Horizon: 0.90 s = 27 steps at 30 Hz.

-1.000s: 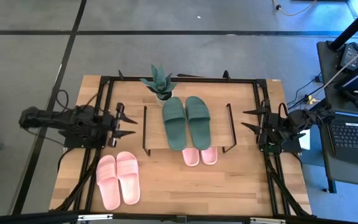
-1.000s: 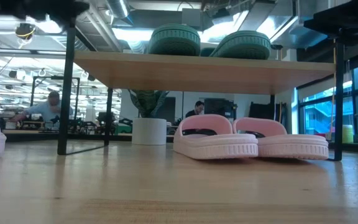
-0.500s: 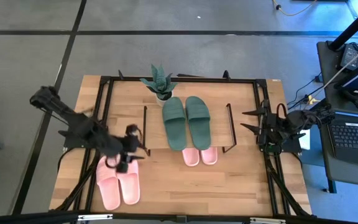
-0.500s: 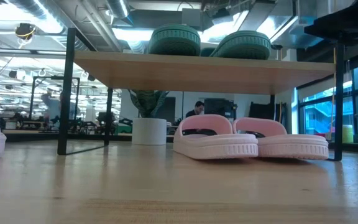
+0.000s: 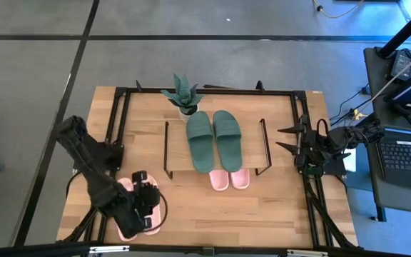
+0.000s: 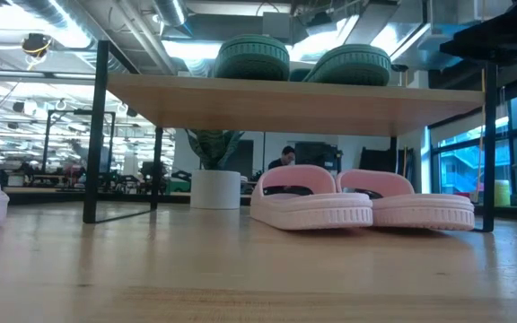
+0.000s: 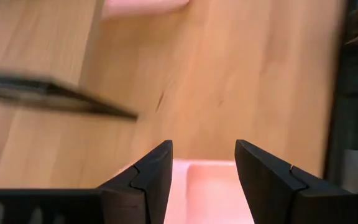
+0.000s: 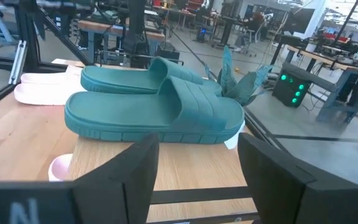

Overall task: Pick and place slides into the shelf
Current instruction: Put the right pink slide under the shelf

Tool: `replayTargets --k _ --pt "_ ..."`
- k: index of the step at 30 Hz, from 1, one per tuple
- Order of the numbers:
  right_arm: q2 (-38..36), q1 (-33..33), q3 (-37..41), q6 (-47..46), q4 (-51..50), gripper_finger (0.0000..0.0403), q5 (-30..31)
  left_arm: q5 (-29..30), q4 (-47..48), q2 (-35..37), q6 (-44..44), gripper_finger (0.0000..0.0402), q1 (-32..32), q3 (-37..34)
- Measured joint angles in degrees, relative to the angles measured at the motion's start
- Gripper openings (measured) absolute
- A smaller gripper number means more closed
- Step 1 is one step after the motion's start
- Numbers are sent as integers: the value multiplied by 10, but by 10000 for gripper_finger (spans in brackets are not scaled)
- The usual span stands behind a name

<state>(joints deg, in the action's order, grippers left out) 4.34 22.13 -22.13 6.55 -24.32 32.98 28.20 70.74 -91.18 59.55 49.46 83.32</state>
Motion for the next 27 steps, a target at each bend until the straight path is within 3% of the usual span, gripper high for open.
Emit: replayTargets --k 4,11,20,27 --pt "0 0 0 0 -2 220 0 -15 39 -47 55 166 4 1" --pt "0 0 0 0 -3 220 0 -145 14 -108 94 166 -11 1" --pt "0 0 0 -1 -3 220 0 -163 38 -183 97 166 -16 1" --pt "0 0 0 -1 -3 220 0 -230 112 -233 122 166 -26 1"
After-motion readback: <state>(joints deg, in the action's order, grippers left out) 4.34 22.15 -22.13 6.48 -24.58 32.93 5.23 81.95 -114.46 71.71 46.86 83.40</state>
